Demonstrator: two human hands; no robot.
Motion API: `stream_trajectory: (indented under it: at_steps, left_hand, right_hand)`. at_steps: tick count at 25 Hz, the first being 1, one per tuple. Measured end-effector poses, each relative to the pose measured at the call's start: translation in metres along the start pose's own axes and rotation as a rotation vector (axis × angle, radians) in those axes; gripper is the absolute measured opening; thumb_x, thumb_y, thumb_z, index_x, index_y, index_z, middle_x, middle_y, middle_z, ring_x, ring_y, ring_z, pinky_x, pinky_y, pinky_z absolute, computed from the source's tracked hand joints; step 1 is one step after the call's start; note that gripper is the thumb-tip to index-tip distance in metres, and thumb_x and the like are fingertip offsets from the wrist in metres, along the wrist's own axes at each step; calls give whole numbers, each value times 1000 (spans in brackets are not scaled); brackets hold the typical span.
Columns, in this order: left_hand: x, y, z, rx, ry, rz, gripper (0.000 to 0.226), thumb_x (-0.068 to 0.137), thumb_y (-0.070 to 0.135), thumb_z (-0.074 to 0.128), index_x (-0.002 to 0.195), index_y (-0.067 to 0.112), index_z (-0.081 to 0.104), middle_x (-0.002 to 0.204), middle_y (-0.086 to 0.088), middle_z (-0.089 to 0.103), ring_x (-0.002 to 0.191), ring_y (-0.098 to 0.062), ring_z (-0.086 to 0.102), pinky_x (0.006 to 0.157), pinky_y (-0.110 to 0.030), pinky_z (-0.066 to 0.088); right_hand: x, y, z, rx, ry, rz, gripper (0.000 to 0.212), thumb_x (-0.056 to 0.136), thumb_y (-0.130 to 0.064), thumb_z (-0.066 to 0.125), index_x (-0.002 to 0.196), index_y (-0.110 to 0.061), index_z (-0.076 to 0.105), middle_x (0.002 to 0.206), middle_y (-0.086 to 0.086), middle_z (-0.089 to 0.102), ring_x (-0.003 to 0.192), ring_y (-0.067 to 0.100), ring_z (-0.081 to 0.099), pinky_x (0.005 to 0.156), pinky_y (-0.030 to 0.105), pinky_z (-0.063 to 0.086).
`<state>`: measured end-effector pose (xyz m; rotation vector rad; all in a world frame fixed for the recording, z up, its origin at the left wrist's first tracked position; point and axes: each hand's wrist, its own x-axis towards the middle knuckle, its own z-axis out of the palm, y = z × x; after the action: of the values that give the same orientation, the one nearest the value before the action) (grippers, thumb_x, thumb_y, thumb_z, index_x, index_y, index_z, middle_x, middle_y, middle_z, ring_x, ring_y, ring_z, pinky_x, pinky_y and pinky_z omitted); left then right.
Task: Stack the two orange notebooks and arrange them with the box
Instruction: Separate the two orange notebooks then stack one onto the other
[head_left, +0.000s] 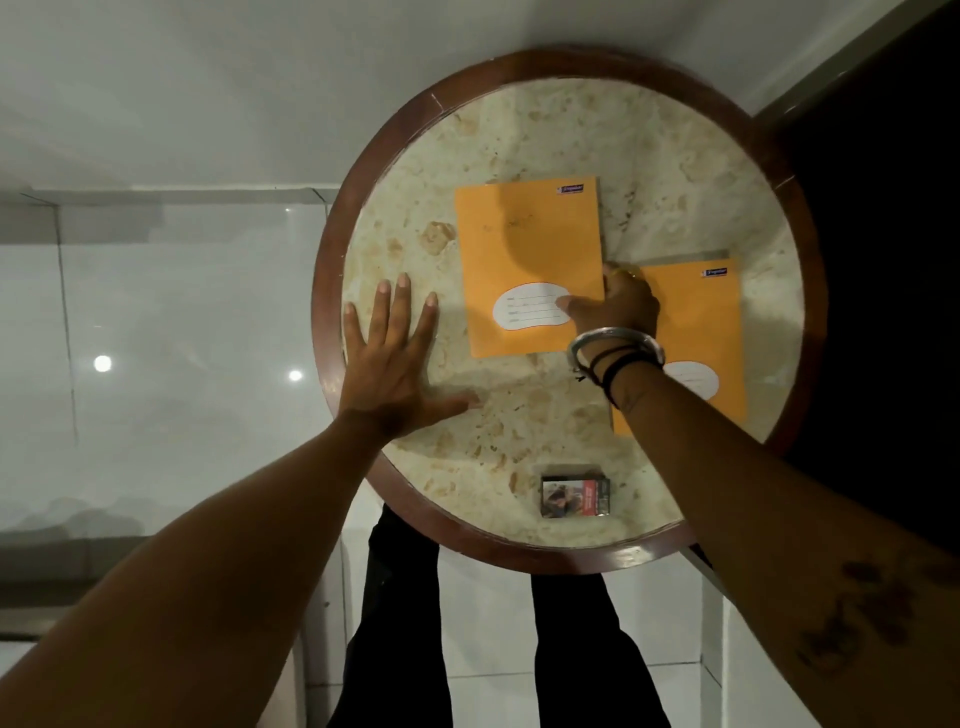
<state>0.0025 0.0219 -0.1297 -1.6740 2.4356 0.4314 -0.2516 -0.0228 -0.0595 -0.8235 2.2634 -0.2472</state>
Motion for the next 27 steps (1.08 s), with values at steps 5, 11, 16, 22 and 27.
stream_trajectory:
  at_steps: [5,11,16,22,27]
  left_hand:
    - [-2,-2,1,12,6,-2,135,66,104,36,166,17,10,173,-18,-4,160,-40,1,122,-70,2]
    - [-2,0,0,-6,-15,-12,136,64,105,35,166,19,8,173,-17,-4,160,-40,0,121,-69,-2]
    - [-1,0,-4,-7,-42,-34,138,62,107,31,166,20,5,173,-16,-7,160,-37,-5,122,-69,-3]
    - [-1,0,-8,-10,-66,-45,139,61,107,31,166,22,1,173,-15,-9,160,-35,-9,122,-62,-13]
    - [-1,1,-7,4,-39,-44,138,63,106,33,166,22,-2,172,-12,-16,158,-29,-21,122,-59,-16]
  right_hand:
    - [-11,31,-18,39,193,-92,51,75,-38,74,116,-9,64,124,16,56,114,35,54,85,38,47]
    - [0,110,-69,-85,148,345,106,64,-51,82,146,-10,28,147,19,36,137,39,36,106,53,37]
    - [6,120,-75,-114,123,358,106,45,-58,86,130,-17,39,136,15,46,125,41,46,99,56,45]
    - [23,119,-105,203,217,271,47,75,-31,79,116,-13,65,124,12,67,114,31,61,98,37,49]
    - [7,90,-127,448,317,-63,31,89,-10,61,120,-8,65,116,13,69,102,13,62,83,8,49]
